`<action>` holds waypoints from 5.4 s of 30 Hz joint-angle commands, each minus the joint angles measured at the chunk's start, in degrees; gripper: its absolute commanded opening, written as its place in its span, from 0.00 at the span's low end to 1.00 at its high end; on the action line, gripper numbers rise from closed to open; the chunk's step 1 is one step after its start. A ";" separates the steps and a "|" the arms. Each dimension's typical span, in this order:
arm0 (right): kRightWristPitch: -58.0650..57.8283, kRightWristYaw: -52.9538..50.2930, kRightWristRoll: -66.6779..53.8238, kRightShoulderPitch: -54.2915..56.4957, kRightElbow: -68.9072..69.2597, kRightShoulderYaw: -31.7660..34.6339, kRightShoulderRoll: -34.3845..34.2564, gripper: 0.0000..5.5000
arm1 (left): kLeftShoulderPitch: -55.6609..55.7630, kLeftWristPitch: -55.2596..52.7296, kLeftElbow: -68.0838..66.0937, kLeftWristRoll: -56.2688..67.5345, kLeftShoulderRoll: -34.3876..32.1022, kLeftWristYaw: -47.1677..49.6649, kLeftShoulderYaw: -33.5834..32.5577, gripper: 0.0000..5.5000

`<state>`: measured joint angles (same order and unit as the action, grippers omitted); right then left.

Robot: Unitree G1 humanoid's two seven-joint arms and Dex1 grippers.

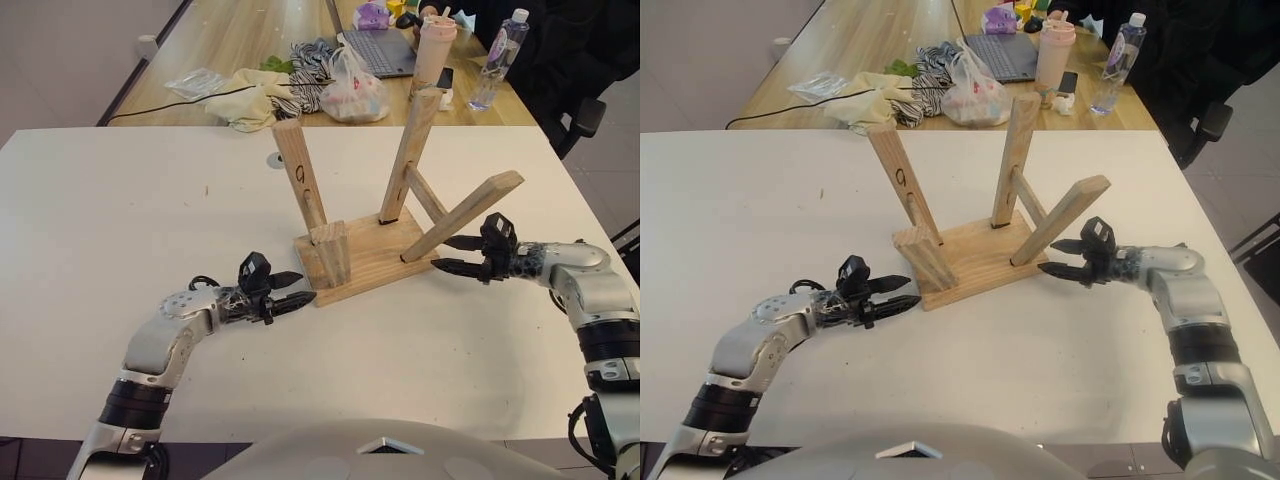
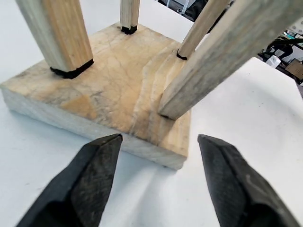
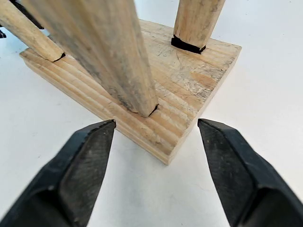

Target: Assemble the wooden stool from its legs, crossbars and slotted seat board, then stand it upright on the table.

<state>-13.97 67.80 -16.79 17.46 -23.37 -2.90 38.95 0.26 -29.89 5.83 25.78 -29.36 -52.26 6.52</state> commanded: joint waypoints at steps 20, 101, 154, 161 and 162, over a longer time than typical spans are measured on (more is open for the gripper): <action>-5.44 9.73 -2.38 -5.35 6.90 -8.12 -5.86 0.32 | 9.31 -0.27 -8.22 -0.19 -0.83 -11.87 2.81 0.54; -39.60 -0.14 -18.39 11.49 3.18 8.21 -3.87 0.74 | 17.05 -12.42 -17.50 13.45 -9.55 -4.44 -20.95 0.47; -56.74 -39.04 -80.88 11.70 21.52 18.32 -19.31 0.31 | 13.81 -34.97 -2.95 69.20 -7.43 33.97 -33.09 0.37; -41.29 -65.76 -96.20 17.27 21.52 25.28 -28.31 0.24 | 22.02 -20.28 -3.78 87.20 -6.20 64.68 -32.89 0.28; -38.96 -70.14 -96.20 19.40 20.49 27.12 -30.24 0.24 | 23.87 -19.23 -5.44 87.18 -5.51 67.30 -32.10 0.28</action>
<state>-62.26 18.16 -94.95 25.00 -4.27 16.30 19.39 15.42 -56.75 0.83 103.18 -36.94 -12.25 -26.34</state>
